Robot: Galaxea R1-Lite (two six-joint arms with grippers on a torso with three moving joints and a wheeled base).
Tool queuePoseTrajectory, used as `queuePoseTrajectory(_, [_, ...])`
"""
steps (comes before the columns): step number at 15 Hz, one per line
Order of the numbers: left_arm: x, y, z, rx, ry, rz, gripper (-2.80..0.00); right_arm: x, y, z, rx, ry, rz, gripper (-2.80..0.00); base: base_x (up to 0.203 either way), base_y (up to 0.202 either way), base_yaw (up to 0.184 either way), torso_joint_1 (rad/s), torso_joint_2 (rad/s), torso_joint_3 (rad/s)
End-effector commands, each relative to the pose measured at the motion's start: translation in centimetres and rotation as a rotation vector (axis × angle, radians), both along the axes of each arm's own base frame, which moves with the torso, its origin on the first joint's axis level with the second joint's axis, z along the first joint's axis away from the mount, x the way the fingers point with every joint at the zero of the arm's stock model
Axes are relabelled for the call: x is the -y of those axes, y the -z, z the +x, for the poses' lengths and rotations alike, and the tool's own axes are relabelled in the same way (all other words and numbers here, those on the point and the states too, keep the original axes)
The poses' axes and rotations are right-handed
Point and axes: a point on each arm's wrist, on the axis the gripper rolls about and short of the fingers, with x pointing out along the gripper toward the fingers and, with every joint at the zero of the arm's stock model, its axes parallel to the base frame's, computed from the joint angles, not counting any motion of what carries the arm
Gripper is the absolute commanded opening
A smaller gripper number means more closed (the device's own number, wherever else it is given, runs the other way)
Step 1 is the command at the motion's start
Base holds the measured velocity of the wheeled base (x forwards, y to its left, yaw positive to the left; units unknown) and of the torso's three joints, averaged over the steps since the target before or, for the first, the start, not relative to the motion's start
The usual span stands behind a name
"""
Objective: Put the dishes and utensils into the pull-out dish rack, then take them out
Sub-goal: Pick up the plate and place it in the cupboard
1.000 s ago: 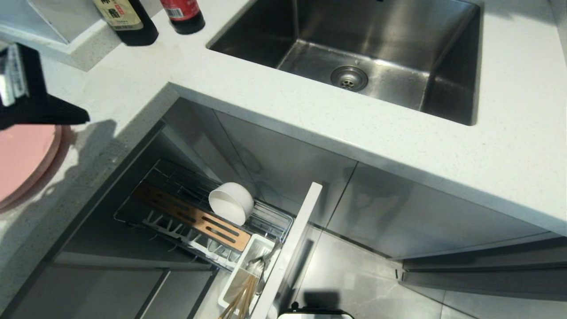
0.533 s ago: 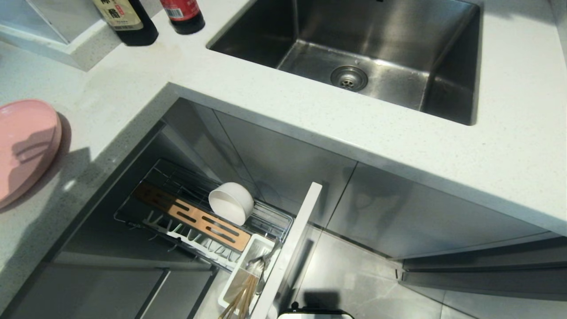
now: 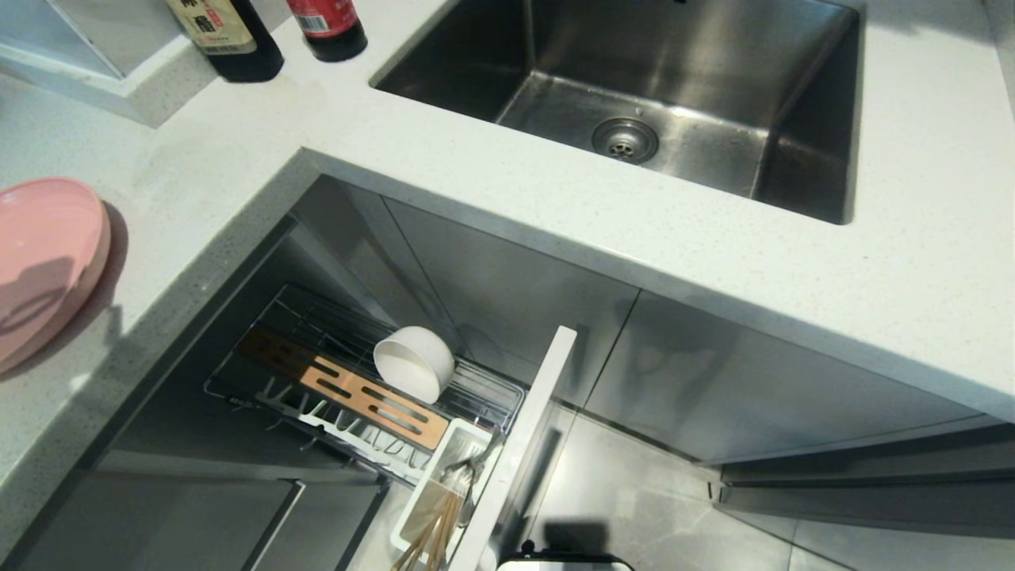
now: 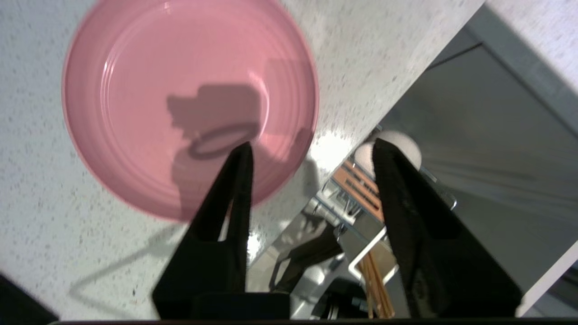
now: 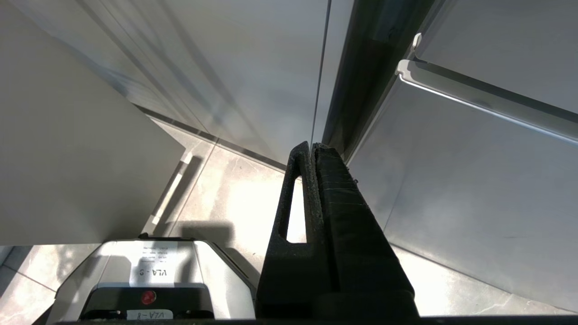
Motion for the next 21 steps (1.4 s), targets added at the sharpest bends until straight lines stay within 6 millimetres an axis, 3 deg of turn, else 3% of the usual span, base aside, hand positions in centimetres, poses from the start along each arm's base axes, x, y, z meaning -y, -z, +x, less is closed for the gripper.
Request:
queuePoseTrajectory(1, [0.0, 0.4, 0.1, -0.036, -0.004, -0.004, 0.00, 0.0, 0.0, 0.0, -0.002, -0.001, 0.000, -2.80, 0.000, 0.000, 0.000, 0.000, 0.00, 0.000])
queuePoseTrajectory(5, [-0.3, 1.1, 2.1, -0.098, -0.009, -0.007, 0.00, 0.0, 0.0, 0.0, -0.002, -0.001, 0.000, -2.80, 0.000, 0.000, 0.000, 0.000, 0.00, 0.000])
queuePoseTrajectory(12, [-1.1, 3.8, 7.2, -0.213, -0.072, -0.034, 0.00, 0.0, 0.0, 0.0, -0.002, -0.001, 0.000, -2.80, 0.000, 0.000, 0.000, 0.000, 0.00, 0.000])
queuePoseTrajectory(21, [-1.5, 4.5, 10.0, -0.216, -0.110, -0.103, 0.00, 0.0, 0.0, 0.0, -0.002, -0.001, 0.000, -2.80, 0.000, 0.000, 0.000, 0.000, 0.00, 0.000])
